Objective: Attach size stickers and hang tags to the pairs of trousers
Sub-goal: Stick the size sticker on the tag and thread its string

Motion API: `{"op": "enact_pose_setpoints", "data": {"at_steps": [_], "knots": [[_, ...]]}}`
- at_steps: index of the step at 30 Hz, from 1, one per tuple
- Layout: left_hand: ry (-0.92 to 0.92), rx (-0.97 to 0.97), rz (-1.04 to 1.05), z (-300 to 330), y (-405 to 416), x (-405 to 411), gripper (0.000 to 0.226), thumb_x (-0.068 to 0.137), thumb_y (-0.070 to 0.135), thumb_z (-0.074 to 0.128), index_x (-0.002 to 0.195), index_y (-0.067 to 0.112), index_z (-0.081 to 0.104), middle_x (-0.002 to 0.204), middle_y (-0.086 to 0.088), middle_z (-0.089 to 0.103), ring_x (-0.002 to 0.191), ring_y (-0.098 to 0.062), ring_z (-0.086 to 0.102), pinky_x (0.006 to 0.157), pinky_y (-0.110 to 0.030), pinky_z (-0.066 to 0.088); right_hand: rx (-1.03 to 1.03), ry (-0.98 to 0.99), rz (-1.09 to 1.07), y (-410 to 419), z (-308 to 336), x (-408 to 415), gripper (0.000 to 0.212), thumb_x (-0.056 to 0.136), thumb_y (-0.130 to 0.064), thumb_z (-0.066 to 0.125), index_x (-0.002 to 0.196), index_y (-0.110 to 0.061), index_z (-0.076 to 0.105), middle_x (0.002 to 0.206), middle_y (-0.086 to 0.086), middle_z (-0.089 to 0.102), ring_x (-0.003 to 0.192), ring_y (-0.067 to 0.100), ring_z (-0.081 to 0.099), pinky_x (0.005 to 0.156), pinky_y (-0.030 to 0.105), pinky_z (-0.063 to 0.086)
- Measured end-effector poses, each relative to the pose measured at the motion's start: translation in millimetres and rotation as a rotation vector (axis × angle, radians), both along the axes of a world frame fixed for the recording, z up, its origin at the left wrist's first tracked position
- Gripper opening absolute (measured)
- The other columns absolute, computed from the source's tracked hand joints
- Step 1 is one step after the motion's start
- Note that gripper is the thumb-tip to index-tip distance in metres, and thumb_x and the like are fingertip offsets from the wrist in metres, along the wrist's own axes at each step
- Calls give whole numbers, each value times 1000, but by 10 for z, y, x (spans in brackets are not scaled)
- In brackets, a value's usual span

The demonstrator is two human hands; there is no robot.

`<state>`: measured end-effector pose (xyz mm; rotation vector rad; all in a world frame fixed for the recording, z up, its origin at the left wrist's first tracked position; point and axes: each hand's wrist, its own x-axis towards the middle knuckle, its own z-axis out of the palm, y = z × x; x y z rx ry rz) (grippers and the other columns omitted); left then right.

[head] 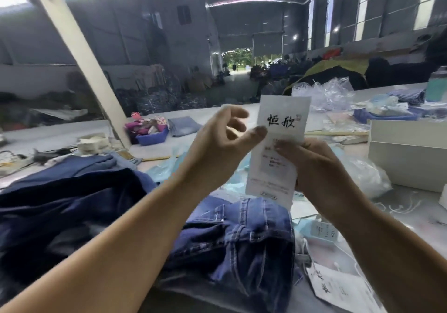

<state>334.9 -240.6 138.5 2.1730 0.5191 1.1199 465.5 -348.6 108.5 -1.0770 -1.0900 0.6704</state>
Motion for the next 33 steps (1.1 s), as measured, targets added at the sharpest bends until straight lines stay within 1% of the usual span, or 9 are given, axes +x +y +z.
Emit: {"op": "enact_pose_setpoints", "data": {"at_steps": [4, 7, 9, 11, 15, 19, 22, 26, 33], "knots": [[-25, -200, -95, 113, -120, -171, 16, 70, 37, 69, 81, 28, 62, 72, 8, 71, 64, -9, 66, 59, -33, 55, -99, 5, 185, -93, 65, -300, 32, 97, 5, 43, 71, -4, 59, 47, -5, 59, 37, 3, 52, 36, 12, 37], [26, -297, -99, 3, -162, -336, 7, 72, 20, 68, 77, 22, 64, 69, 4, 70, 63, -14, 68, 63, -38, 56, -162, -127, 126, -150, 11, -344, 29, 95, -11, 56, 68, -7, 66, 47, -3, 51, 37, 9, 34, 37, 16, 25], [85, -415, -92, -91, -165, -461, 20, 67, 19, 64, 87, 18, 64, 79, -5, 71, 69, -21, 69, 67, -40, 56, -211, -176, 34, -185, -46, -281, 35, 92, -28, 60, 73, 1, 67, 49, 5, 41, 42, 14, 27, 41, 19, 21], [167, -488, -117, -205, -188, -558, 27, 65, 19, 60, 92, 18, 63, 85, -9, 73, 70, -23, 70, 63, -36, 56, -210, -115, -67, -214, -111, -206, 33, 92, -26, 60, 75, 1, 66, 54, 10, 47, 41, 14, 30, 38, 18, 25], [274, -551, -220, -470, -306, -587, 27, 69, 19, 59, 93, 21, 69, 94, -11, 76, 78, -26, 72, 70, -37, 58, -132, -34, -132, -250, -208, -194, 14, 93, 1, 52, 89, -4, 65, 63, 10, 66, 36, 12, 30, 35, 15, 25], [275, -596, -281, -632, -394, -470, 25, 69, 17, 59, 90, 15, 72, 97, -16, 74, 78, -26, 69, 74, -37, 55, -140, -60, -152, -311, -249, -179, 17, 96, 0, 50, 103, -11, 62, 71, 11, 72, 35, 12, 22, 34, 14, 20], [405, -466, -217, -720, -445, -397, 30, 69, 25, 60, 93, 10, 70, 97, -16, 73, 82, -36, 70, 74, -43, 55, -141, -62, -181, -366, -262, -135, 20, 96, 1, 49, 98, -8, 67, 78, 13, 74, 32, 9, 23, 32, 15, 22], [561, -140, -158, -778, -534, -346, 17, 82, 29, 66, 89, 14, 71, 103, 11, 62, 77, -15, 69, 69, -37, 59, -141, -2, -189, -411, -325, -100, 22, 94, 6, 48, 90, -4, 67, 79, 15, 74, 31, 6, 26, 32, 15, 23], [572, 305, -101, -693, -552, -294, 3, 88, 26, 65, 85, 26, 65, 81, 13, 56, 74, -11, 56, 69, -34, 49, -152, 88, -109, -420, -438, -22, 24, 96, 4, 48, 110, -11, 60, 84, 15, 74, 34, 7, 22, 35, 14, 22]]}}
